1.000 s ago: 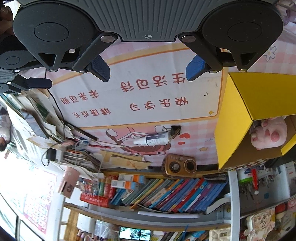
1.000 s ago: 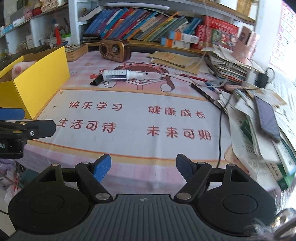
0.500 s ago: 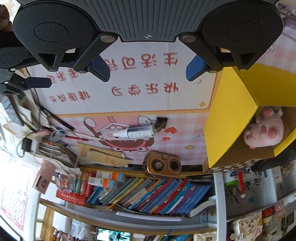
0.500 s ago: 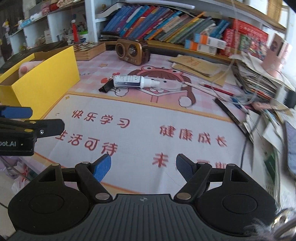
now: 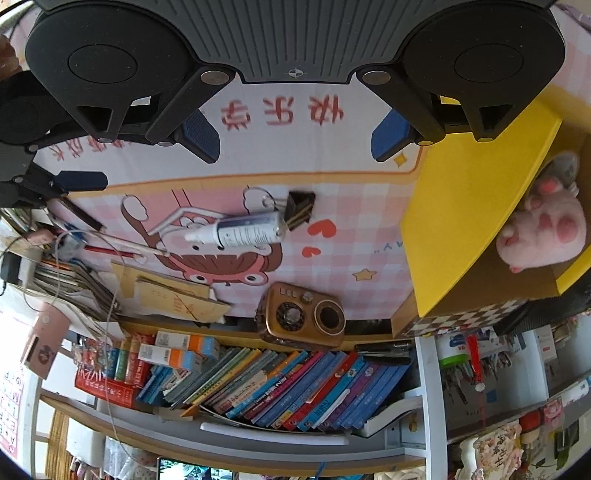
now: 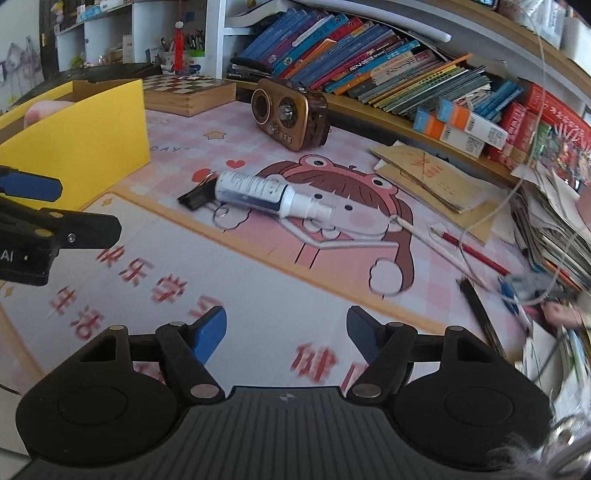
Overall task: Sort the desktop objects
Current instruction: 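Approach the black binder clip with the left gripper while the right gripper approaches the spray bottle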
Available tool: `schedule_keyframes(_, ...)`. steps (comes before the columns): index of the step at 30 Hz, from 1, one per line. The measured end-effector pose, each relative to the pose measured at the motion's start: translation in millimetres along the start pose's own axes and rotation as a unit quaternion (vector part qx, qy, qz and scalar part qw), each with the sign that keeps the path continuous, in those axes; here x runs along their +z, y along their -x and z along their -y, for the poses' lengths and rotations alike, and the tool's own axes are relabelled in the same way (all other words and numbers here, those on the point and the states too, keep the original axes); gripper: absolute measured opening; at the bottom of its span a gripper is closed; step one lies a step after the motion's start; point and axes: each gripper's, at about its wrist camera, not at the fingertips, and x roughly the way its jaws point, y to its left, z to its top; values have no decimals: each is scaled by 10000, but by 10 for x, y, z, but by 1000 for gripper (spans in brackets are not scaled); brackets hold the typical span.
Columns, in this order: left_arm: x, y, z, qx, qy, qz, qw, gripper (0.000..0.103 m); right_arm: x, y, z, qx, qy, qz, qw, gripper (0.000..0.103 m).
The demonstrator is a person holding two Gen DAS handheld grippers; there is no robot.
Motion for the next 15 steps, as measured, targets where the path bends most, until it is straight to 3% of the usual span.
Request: schedule_keyframes(15,269,-524,5,-12,-17,-149,9999,90,547,-612,183,530,910,134,9943,62)
